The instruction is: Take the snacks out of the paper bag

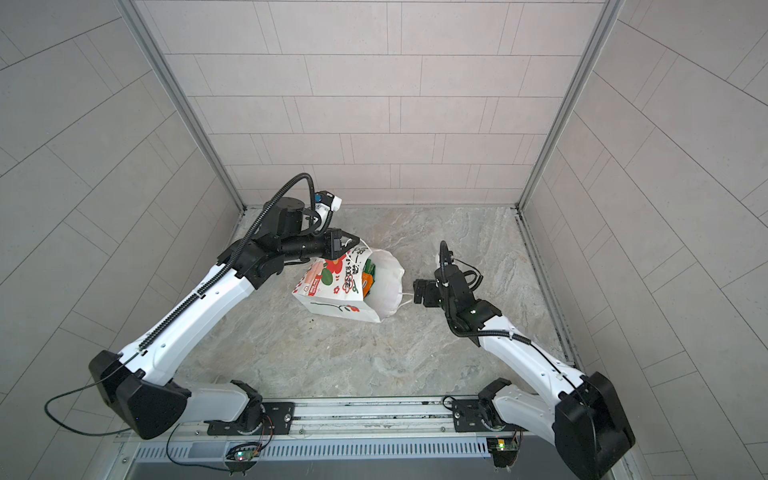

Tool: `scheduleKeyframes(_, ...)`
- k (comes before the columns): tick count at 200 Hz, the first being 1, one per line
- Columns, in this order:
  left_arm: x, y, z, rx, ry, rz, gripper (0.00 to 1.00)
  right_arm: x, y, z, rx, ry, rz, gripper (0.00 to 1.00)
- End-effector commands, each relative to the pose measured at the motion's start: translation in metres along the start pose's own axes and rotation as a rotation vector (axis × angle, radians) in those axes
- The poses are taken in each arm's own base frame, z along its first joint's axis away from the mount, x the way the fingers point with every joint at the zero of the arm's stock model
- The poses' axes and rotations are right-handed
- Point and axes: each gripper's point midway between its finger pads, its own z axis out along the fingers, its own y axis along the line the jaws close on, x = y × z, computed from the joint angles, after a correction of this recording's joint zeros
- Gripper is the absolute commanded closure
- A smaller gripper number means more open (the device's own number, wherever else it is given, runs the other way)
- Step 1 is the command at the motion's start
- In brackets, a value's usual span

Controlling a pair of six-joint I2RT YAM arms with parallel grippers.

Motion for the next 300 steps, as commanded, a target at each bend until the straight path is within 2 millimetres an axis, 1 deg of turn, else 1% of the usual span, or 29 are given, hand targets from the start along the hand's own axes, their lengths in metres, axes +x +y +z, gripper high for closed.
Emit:
scheduleKeyframes(1,-0.012,-0.016,-0.013,0.031,-0.075,0.015,1.00,0.003,0.010,-0.020,-0.060,0.049,-0.026,0.03)
scheduleKeyframes(22,-0.009,-0.018,-0.016,0.029,-0.082,0.012,1.00,0.001,0.035,-0.033,-0.207,0.056,-0.018,0.07)
scheduleKeyframes(35,-0.008,-0.020,-0.018,0.033,-0.085,0.010,1.00,-0.001,0.044,-0.040,-0.256,0.052,-0.013,0.10)
scheduleKeyframes(47,-0.006,-0.021,-0.019,0.034,-0.084,0.005,1.00,-0.002,0.053,-0.044,-0.308,0.051,-0.013,0.11)
scheduleKeyframes(60,-0.005,-0.022,-0.019,0.041,-0.088,-0.004,1.00,-0.002,0.065,-0.044,-0.369,0.060,0.002,0.13)
scheduleKeyframes(70,-0.005,-0.024,-0.020,0.048,-0.093,-0.006,1.00,-0.001,0.077,-0.042,-0.422,0.066,0.016,0.16)
scheduleKeyframes(78,-0.006,-0.025,-0.020,0.054,-0.095,-0.008,1.00,-0.001,0.088,-0.040,-0.464,0.064,0.028,0.20)
scheduleKeyframes(95,-0.005,-0.029,-0.021,0.071,-0.090,-0.012,1.00,0.005,0.109,-0.032,-0.520,0.078,0.043,0.28)
scheduleKeyframes(118,-0.004,-0.032,-0.023,0.081,-0.086,-0.015,1.00,0.017,0.133,-0.021,-0.551,0.098,0.019,0.30)
scheduleKeyframes(154,-0.002,-0.037,-0.029,0.096,-0.080,-0.011,1.00,0.035,0.157,-0.001,-0.562,0.137,0.006,0.39)
scheduleKeyframes(169,-0.003,-0.039,-0.033,0.094,-0.087,-0.008,1.00,0.043,0.168,0.003,-0.583,0.158,-0.007,0.39)
scheduleKeyframes(183,-0.003,-0.040,-0.036,0.093,-0.091,-0.006,1.00,0.056,0.178,0.008,-0.600,0.198,-0.017,0.40)
scheduleKeyframes(203,-0.001,-0.039,-0.040,0.078,-0.091,0.003,1.00,0.068,0.196,0.009,-0.643,0.228,-0.034,0.40)
scheduleKeyframes(218,0.001,-0.036,-0.042,0.060,-0.089,0.005,1.00,0.077,0.208,0.007,-0.670,0.242,-0.053,0.38)
scheduleKeyframes(241,0.003,-0.037,-0.043,0.065,-0.082,0.003,1.00,0.089,0.219,0.010,-0.682,0.270,-0.075,0.35)
scheduleKeyframes(266,0.008,-0.040,-0.045,0.084,-0.065,0.006,1.00,0.094,0.227,0.013,-0.692,0.283,-0.083,0.33)
scheduleKeyframes(285,0.015,-0.041,-0.049,0.087,-0.049,0.012,1.00,0.095,0.233,0.016,-0.694,0.289,-0.077,0.33)
scheduleKeyframes(300,0.018,-0.042,-0.051,0.090,-0.038,0.019,1.00,0.091,0.229,0.022,-0.653,0.270,-0.041,0.33)
